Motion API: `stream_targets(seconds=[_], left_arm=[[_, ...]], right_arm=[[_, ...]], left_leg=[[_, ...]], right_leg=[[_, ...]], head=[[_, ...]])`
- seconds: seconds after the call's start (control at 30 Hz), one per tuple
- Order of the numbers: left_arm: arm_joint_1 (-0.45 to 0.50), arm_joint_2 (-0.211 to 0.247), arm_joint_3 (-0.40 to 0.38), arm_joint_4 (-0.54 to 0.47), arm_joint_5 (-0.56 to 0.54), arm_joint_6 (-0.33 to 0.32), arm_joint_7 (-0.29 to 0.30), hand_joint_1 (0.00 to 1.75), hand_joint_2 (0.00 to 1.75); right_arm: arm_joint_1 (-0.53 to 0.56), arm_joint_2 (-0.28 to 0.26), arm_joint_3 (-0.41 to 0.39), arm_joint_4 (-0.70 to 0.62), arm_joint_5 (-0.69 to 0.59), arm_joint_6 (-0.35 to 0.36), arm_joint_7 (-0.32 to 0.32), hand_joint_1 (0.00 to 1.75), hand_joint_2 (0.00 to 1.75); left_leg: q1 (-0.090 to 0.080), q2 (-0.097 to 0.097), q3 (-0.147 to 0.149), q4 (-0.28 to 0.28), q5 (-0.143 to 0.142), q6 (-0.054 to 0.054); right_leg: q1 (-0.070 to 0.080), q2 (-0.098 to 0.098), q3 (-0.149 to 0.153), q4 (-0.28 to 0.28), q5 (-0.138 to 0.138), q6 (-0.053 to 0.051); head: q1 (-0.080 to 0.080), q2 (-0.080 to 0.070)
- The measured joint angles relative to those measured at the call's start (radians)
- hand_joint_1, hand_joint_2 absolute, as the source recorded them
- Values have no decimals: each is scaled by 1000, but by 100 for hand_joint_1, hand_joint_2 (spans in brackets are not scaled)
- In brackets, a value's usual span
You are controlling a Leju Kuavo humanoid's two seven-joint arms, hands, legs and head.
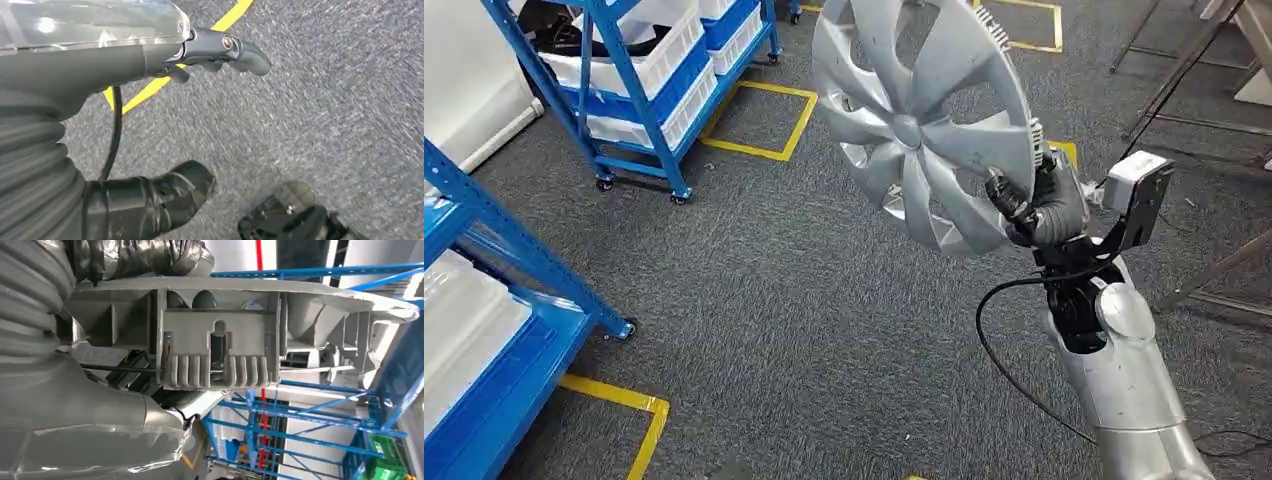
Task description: Take the parts from the cabinet and place them on the table.
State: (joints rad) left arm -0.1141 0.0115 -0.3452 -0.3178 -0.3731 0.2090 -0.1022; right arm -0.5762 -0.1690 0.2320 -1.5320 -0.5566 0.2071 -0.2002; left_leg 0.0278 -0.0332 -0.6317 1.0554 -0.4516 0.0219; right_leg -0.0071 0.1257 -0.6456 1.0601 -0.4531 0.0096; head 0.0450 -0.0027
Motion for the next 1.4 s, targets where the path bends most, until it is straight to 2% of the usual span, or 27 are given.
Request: stream_targets(seconds=[0.03,0.07,0.13,0.2,0.23,0.3,0.33,0.37,0.5,0.57,0.6,0.67,0.7,0.73,0.8,0.83,0.87,1.0,1.03,1.07,1.1,1.17,1.2,1.27,1.33,1.37,1.4], left_arm=[[-2,3,0,0,0,2,0,0,175],[-3,3,0,0,0,3,0,0,175],[2,3,0,0,0,3,0,0,175],[4,3,0,0,0,2,0,0,175],[3,3,0,0,0,2,0,0,175],[2,3,0,0,0,2,0,0,175],[2,2,0,0,0,2,0,0,175],[2,2,0,0,0,2,0,0,175],[0,0,0,-1,0,0,0,0,175],[-3,1,0,0,0,0,0,0,175],[-2,1,0,-1,1,0,0,0,175],[5,1,0,0,1,-3,0,0,175],[8,1,0,0,0,-3,1,0,175],[9,1,0,0,0,-3,1,0,175],[5,1,0,0,0,-2,1,0,175],[5,2,0,0,0,-2,1,0,175],[6,3,0,0,0,-3,0,0,175],[2,1,0,0,0,-3,-3,0,175],[0,-2,0,0,-1,-2,-3,0,175],[0,2,0,0,-1,0,-3,0,175],[0,2,0,0,-1,0,-4,0,175],[4,2,0,0,-2,0,-4,0,175],[5,2,0,0,-2,0,-4,0,175],[4,2,0,0,-2,0,-4,0,175],[4,1,0,0,-3,0,-4,0,175],[4,1,0,0,-3,-2,-4,0,175],[3,1,0,0,-2,-3,-4,0,175]], right_arm=[[0,-1,0,0,0,0,0,175,175],[-1,0,0,0,0,0,0,175,175],[1,0,0,0,0,2,-2,175,175],[7,0,0,0,0,2,-1,175,175],[8,0,0,0,0,1,-1,175,175],[7,0,0,0,0,1,-1,175,175],[5,0,0,0,0,1,-1,175,175],[3,0,0,0,-1,1,-1,175,175],[4,-1,0,-3,-1,1,-1,175,175],[4,0,0,-4,-3,2,-2,175,175],[2,1,0,-4,-4,2,-2,175,175],[4,5,0,-2,-5,2,-2,175,175],[6,5,0,-2,-5,3,-2,175,175],[7,5,0,-2,-5,5,-2,175,175],[8,5,0,-2,-5,5,-2,175,175],[8,5,0,-2,-6,5,-2,175,175],[7,5,0,-2,-7,5,-2,175,175],[11,4,0,-3,-21,15,-2,175,175],[13,1,0,-3,-22,17,-2,175,175],[10,1,0,-3,-23,17,-2,175,175],[9,2,0,-3,-24,17,-2,175,175],[10,2,0,-3,-24,19,-5,175,175],[12,2,0,-3,-24,18,-5,175,175],[15,1,0,-3,-23,17,-5,175,175],[13,1,0,-3,-23,17,-5,175,175],[11,1,0,-3,-23,17,-6,175,175],[8,2,0,-4,-23,18,-6,175,175]], left_leg=[[-1,8,4,-3,0,5],[-2,16,5,-5,-1,10],[-5,38,7,-4,-6,15],[-4,59,10,-4,-10,15],[-5,69,13,-4,-13,14],[-5,87,23,-4,-20,10],[-5,97,29,-6,-24,6],[-12,106,31,-7,-26,1],[-15,145,53,-22,-34,-22],[-9,69,37,27,-67,-24],[-7,51,4,96,-102,-24],[-7,40,-80,250,-157,-29],[-7,40,-102,279,-153,-31],[-7,40,-102,263,-126,-31],[-6,31,-53,126,-31,-30],[-3,0,-19,42,12,-29],[0,-42,-7,19,-11,-28],[-3,-9,0,5,-7,-9],[3,4,5,-3,-4,-3],[3,13,10,-6,-4,1],[1,24,12,-7,-6,9],[-1,47,14,-7,-10,12],[0,57,15,-7,-12,12],[0,78,20,-7,-17,9],[-1,98,33,-7,-25,3],[-3,107,38,-10,-30,-2],[-10,115,39,-8,-33,-9]], right_leg=[[6,-53,-6,19,-13,6],[4,-89,-28,66,-42,12],[-2,-115,-106,221,-108,21],[-8,-120,-143,278,-103,25],[-9,-123,-128,242,-72,25],[-5,-143,-48,81,14,17],[5,-193,-9,-2,31,8],[23,-210,-2,-13,18,3],[19,-158,8,-32,25,-21],[7,-144,24,-46,29,-31],[5,-133,24,-45,28,-35],[7,-107,24,-41,25,-40],[7,-93,24,-37,23,-40],[6,-79,24,-34,21,-38],[3,-54,24,-21,12,-33],[1,-43,22,-11,4,-27],[6,-32,12,0,-1,-20],[-3,6,1,-3,4,5],[-4,-13,0,-2,-4,7],[2,-69,-9,27,-20,15],[-3,-98,-39,86,-50,21],[-9,-117,-114,230,-104,30],[-11,-120,-140,271,-108,32],[-13,-124,-126,225,-58,32],[-9,-151,-39,54,32,22],[3,-205,-11,-2,28,15],[17,-213,-10,-16,26,7]], head=[[4,0],[9,0],[9,0],[9,0],[10,0],[9,0],[10,0],[10,0],[8,0],[8,0],[6,0],[6,0],[6,0],[6,0],[6,0],[6,0],[7,0],[8,0],[7,0],[15,0],[13,0],[13,0],[14,0],[13,0],[13,0],[14,0],[13,0]])
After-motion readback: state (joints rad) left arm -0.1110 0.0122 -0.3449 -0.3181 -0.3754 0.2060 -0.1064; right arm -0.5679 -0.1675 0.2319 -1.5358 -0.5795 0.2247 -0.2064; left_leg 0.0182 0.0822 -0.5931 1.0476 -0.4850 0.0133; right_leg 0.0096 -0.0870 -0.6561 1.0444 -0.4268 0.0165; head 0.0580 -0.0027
